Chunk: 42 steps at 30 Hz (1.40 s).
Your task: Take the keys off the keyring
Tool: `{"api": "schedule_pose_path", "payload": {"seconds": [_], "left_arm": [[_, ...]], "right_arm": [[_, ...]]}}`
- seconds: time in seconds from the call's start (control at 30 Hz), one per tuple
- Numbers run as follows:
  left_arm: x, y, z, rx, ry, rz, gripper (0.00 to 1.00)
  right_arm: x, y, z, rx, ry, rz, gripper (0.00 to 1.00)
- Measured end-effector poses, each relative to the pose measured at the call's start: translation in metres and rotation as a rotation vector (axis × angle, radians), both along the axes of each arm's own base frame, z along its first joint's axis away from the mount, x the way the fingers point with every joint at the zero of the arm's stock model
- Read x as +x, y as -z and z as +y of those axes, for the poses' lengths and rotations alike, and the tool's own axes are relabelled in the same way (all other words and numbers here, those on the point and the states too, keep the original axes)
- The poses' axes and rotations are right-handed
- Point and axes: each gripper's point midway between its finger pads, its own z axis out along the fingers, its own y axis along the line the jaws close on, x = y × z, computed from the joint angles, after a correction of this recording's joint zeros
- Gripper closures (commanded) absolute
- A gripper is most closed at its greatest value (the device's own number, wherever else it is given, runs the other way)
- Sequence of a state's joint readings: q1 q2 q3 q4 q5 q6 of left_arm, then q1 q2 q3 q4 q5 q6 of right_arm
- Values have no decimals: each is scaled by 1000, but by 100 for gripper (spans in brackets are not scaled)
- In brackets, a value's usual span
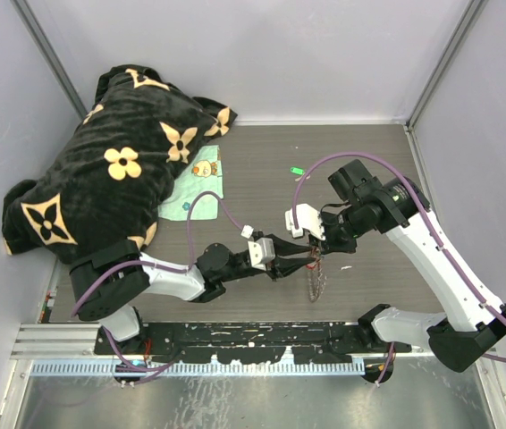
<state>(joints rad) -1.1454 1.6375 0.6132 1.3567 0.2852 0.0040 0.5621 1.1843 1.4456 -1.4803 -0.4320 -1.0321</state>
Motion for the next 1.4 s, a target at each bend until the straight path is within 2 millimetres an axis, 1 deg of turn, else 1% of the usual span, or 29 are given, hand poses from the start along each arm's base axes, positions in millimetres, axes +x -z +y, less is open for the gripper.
{"api": "schedule_pose_path", "payload": {"seconds": [0.3,0.47,0.67,0.93,1.0,1.13,1.27,1.4], "left_arm": [[-3,-1,0,-2,15,12,70],[-4,-8,0,-16,16,6,70],[-5,-12,-2,-21,19,7,72],[-5,-10,-4,-6,16,16,73],[-4,-9,-4,-1,12,19,72],[-3,-10,-3,1,4,24,66],[-1,-22,2,-24,-17,22,63],[-1,-37,16,-59,-45,17,62]], "right_arm": [[0,1,0,0,0,1,99],[1,1,1,4,-1,0,99],[0,0,2,8,-2,2,99],[-1,0,3,15,-5,6,99],[-1,0,3,16,-6,7,99],[-1,0,3,16,-6,8,99],[-1,0,3,16,-6,8,99],[-2,0,4,19,-8,10,99]]}}
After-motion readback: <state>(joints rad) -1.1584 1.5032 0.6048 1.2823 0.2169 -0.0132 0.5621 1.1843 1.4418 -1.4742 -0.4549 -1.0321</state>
